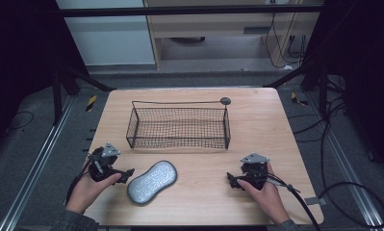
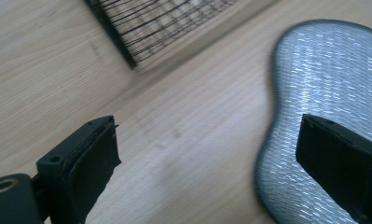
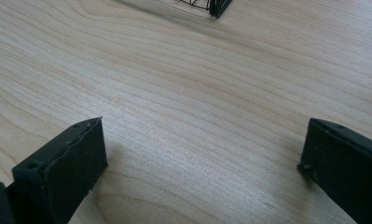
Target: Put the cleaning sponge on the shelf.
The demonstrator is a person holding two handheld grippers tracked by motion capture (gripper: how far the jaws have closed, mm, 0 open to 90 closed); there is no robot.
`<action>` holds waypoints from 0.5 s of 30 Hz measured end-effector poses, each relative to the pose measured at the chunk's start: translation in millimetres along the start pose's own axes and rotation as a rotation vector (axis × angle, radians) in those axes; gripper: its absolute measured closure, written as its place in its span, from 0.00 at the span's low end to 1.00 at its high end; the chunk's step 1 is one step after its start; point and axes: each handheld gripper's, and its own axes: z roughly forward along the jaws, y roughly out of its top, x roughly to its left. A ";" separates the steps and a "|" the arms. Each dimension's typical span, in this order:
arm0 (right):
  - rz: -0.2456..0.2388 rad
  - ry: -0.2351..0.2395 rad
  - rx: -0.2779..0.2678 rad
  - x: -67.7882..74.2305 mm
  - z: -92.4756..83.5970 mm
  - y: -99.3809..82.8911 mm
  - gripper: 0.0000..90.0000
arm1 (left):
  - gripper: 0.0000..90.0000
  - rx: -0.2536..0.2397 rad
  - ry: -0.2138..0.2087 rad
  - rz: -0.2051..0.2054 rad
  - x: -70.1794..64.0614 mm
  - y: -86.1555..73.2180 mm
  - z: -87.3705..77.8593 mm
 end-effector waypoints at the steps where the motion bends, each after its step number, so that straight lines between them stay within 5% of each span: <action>1: 0.001 -0.001 0.000 0.2 0.0 0.0 0.01 | 0.06 -0.006 -0.012 0.006 -4.0 2.7 -1.6; 9: -0.001 -0.001 -0.001 0.3 -0.1 0.0 0.01 | 0.05 0.073 -0.089 0.087 -35.6 18.4 -0.9; 15: -0.001 -0.001 -0.001 0.3 -0.1 -0.1 0.01 | 0.05 0.144 -0.108 0.120 -43.4 28.4 4.8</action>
